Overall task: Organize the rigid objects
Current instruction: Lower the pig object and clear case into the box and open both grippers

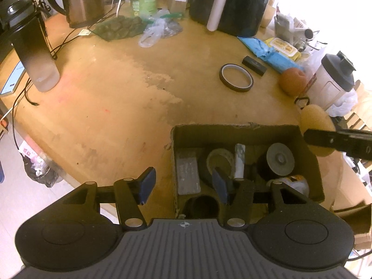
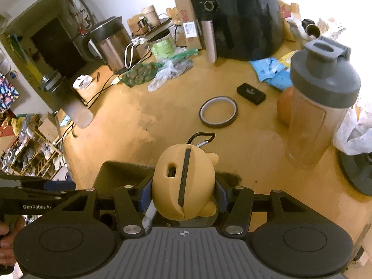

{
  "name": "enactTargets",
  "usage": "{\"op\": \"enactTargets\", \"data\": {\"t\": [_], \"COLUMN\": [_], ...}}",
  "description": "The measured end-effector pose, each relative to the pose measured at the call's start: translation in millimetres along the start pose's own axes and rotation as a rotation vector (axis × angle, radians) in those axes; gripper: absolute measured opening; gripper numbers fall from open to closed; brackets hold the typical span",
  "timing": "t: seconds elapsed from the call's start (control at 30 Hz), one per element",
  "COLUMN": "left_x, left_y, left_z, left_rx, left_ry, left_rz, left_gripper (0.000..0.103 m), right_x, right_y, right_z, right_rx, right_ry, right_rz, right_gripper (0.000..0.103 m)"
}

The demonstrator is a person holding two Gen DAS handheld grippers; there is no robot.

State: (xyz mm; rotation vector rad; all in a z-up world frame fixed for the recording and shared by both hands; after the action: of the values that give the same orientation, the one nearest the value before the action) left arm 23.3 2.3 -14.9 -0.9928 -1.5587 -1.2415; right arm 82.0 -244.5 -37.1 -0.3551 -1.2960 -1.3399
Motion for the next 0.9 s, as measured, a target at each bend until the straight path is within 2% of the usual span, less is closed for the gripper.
{"op": "enactTargets", "data": {"t": [0.43,0.5,0.6,0.9], "left_x": [12,13,15,11], "left_y": [-10,-10,-11,-11], "left_z": [12,15,16,16], "left_rx": [0.043,0.05,0.061,0.052], "left_ry": [-0.002,-0.001,0.002,0.023], "left_rz": [-0.029,-0.033,-0.037,-0.02], "left_gripper": [0.053,0.053,0.053,0.053], "right_x": [-14,-19,-22,-28], "right_y": [-7,-8,-11,-19], "right_z": [39,43,47,38], "right_rx": [0.104,0.122,0.135,0.114], "right_ry": [0.081,0.089,0.088,0.049], "right_rz": [0.069,0.103,0.117,0.156], "right_gripper": [0.059,0.067,0.087,0.096]}}
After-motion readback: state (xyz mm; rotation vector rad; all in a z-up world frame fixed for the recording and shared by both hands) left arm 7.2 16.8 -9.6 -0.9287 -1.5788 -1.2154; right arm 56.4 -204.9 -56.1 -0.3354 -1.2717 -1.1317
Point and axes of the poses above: each gripper's, at about its wrist camera, not at the fingertips, and x roughly against the way its jaws point, z to its left, y to its top, the point moved 2 cm from there along -x, roughly the way its jaws point, and after that the axes turned 12 degrees about z, right-handed, at the moved point
